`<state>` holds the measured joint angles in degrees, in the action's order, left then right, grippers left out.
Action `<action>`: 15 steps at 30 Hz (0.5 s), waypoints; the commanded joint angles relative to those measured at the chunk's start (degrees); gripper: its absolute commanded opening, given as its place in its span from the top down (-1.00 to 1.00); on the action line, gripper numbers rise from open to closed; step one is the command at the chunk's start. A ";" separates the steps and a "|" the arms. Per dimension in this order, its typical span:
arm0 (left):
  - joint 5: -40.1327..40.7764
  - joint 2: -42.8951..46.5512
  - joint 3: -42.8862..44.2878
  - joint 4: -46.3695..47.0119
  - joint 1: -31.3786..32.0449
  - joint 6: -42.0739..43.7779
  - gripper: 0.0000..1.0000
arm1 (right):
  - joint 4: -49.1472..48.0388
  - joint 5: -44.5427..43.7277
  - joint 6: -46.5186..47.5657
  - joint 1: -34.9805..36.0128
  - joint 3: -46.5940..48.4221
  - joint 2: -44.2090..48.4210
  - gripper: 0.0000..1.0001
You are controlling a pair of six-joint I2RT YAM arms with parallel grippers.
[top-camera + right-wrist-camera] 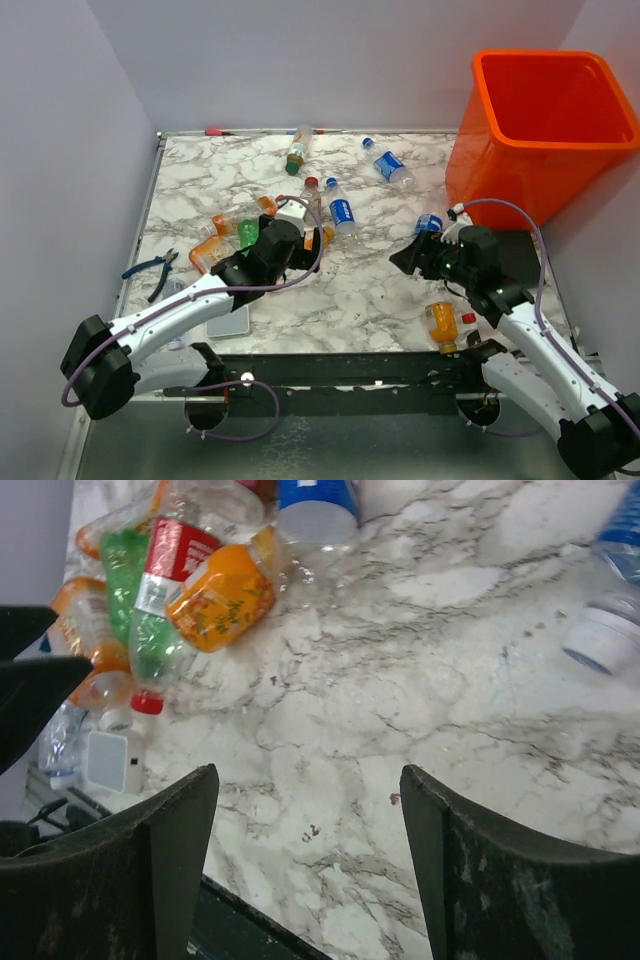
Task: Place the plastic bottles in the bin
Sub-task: Pick up the plastic bottle from the corner of the board.
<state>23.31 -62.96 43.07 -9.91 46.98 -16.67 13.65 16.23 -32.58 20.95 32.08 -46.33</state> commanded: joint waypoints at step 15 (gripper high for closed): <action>-22.16 -28.42 4.32 38.68 23.33 -21.34 -0.98 | 25.44 -40.71 -19.17 0.14 4.83 18.07 -0.68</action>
<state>7.86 -84.73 43.86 14.87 68.55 -33.30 32.91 -15.92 -47.33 20.95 33.47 -30.06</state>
